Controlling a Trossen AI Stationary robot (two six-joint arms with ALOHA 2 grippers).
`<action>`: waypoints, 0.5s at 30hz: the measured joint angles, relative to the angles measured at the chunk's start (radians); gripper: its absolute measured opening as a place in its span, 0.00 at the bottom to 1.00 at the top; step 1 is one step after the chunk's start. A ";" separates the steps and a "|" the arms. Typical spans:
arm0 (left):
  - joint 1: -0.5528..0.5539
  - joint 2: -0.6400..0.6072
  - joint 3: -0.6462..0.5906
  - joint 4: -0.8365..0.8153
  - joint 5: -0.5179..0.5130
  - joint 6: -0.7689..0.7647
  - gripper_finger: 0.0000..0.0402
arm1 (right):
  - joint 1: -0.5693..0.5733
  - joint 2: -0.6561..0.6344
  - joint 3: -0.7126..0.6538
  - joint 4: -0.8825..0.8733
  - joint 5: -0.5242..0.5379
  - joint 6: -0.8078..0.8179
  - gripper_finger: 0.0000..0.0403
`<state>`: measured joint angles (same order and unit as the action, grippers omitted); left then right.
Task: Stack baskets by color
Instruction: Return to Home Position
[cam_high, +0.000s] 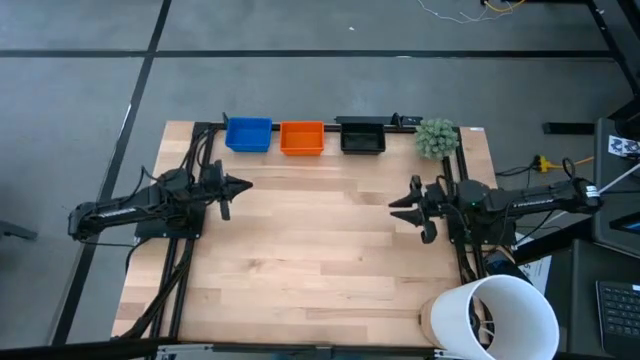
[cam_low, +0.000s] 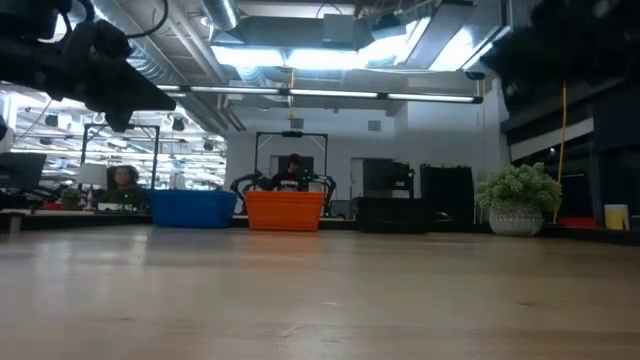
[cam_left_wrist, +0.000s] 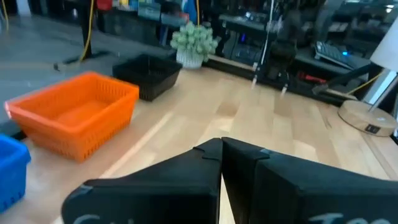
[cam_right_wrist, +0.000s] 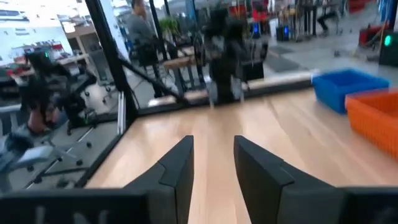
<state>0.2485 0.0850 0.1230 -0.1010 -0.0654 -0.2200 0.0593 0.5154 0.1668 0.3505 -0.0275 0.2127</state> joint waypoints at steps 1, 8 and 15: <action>0.000 -0.009 -0.004 0.007 0.000 0.012 0.00 | 0.000 -0.028 -0.030 -0.007 0.000 0.009 0.29; 0.000 -0.056 -0.006 0.005 0.006 0.051 0.00 | 0.000 -0.198 -0.160 -0.019 -0.001 -0.013 0.29; 0.000 -0.055 -0.006 -0.021 0.015 0.011 0.00 | 0.000 -0.250 -0.159 -0.107 -0.053 -0.109 0.29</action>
<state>0.2489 0.0303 0.1169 -0.1219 -0.0502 -0.2090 0.0598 0.2654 0.0074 0.2432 -0.0803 0.1036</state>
